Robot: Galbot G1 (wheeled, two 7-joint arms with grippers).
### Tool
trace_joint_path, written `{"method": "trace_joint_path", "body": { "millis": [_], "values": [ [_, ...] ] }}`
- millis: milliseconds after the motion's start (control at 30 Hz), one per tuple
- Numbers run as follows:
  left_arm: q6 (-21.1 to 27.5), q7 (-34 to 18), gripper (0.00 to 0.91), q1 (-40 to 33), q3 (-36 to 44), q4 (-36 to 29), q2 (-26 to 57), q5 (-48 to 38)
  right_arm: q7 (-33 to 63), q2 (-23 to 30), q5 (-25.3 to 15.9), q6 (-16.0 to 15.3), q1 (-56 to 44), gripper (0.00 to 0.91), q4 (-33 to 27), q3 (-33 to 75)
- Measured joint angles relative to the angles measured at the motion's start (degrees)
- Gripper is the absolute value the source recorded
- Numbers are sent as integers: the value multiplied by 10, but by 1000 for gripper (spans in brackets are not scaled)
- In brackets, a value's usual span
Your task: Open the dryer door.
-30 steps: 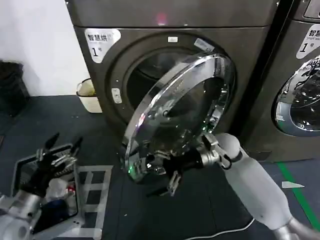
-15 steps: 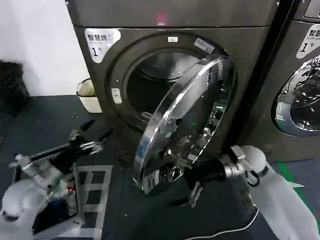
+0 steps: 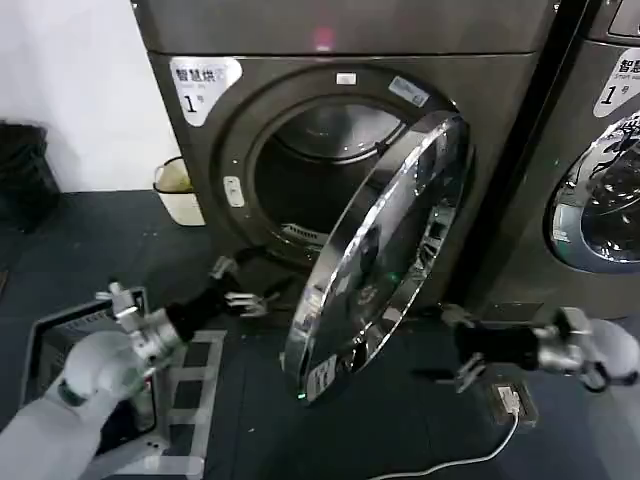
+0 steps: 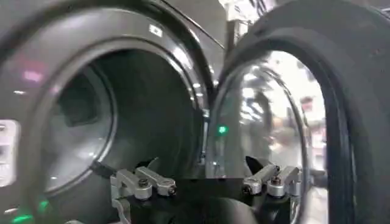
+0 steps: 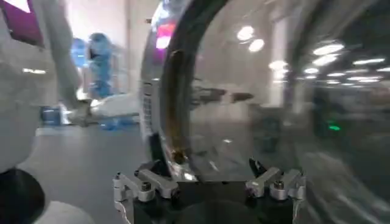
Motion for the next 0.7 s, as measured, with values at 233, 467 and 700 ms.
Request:
{"method": "trace_joint_path", "body": {
  "millis": [233, 467, 700],
  "values": [
    [2, 11, 907, -31, 64, 5, -13, 13, 43, 23, 20, 0, -35, 907, -11, 117],
    [5, 19, 907, -53, 121, 0, -25, 22, 147, 44, 71, 28, -59, 907, -22, 232],
    [1, 22, 907, -73, 176, -14, -32, 25, 360, 59, 103, 18, -82, 907, -11, 336]
  ]
}}
